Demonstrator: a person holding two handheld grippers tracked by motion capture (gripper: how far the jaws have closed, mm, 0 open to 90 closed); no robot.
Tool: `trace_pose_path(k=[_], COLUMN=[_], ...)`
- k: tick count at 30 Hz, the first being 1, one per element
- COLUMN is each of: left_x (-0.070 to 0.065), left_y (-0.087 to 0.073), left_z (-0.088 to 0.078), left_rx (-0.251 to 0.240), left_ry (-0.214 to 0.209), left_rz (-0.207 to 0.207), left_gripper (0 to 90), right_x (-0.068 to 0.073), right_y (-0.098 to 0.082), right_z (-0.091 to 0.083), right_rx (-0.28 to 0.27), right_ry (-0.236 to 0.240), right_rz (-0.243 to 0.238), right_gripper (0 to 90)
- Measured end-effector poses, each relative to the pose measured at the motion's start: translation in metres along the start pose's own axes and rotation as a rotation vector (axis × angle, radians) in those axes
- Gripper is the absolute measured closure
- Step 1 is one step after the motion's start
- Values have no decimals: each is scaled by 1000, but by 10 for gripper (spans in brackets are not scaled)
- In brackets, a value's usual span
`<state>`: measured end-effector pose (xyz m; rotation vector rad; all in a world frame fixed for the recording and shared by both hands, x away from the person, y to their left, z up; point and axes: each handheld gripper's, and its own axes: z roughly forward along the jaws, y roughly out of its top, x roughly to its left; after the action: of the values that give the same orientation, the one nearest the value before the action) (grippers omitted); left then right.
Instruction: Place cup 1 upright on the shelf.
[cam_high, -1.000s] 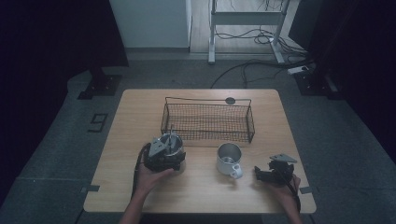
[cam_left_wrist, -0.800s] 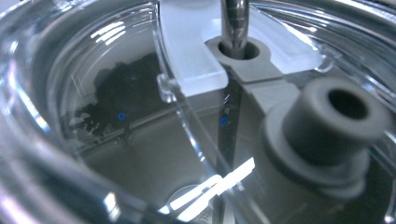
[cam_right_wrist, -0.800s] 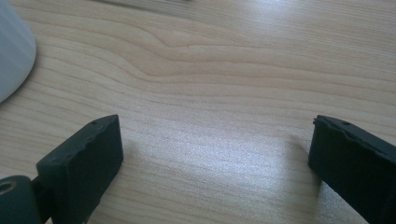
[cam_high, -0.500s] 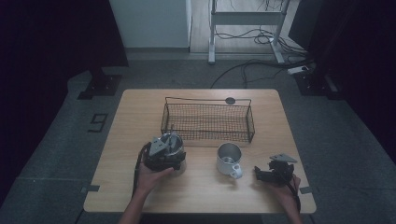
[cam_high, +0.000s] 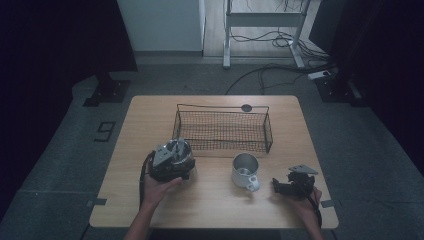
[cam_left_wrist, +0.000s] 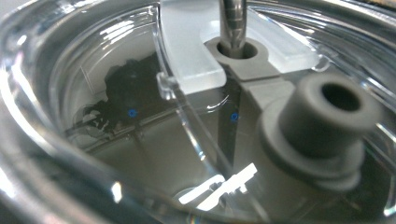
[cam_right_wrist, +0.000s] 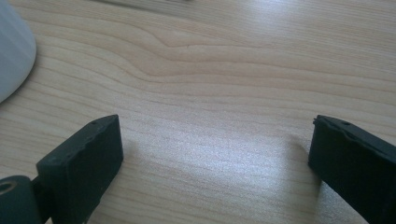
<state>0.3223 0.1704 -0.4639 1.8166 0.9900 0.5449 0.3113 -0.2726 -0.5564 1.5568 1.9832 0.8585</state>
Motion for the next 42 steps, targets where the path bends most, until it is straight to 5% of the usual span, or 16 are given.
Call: trace_pose_path(k=[19,42], left_x=[-1,1], left_y=[18,42], left_z=[-4,-2], left_rx=[6,-18], left_ry=[-22,-46], left_rz=[28,15], left_gripper=[36,37], right_x=[0,0], right_y=[0,0], right_z=[1,1], right_rx=[0,0], right_ry=[-2,-2], right_rz=[1,1], right_gripper=[26,26])
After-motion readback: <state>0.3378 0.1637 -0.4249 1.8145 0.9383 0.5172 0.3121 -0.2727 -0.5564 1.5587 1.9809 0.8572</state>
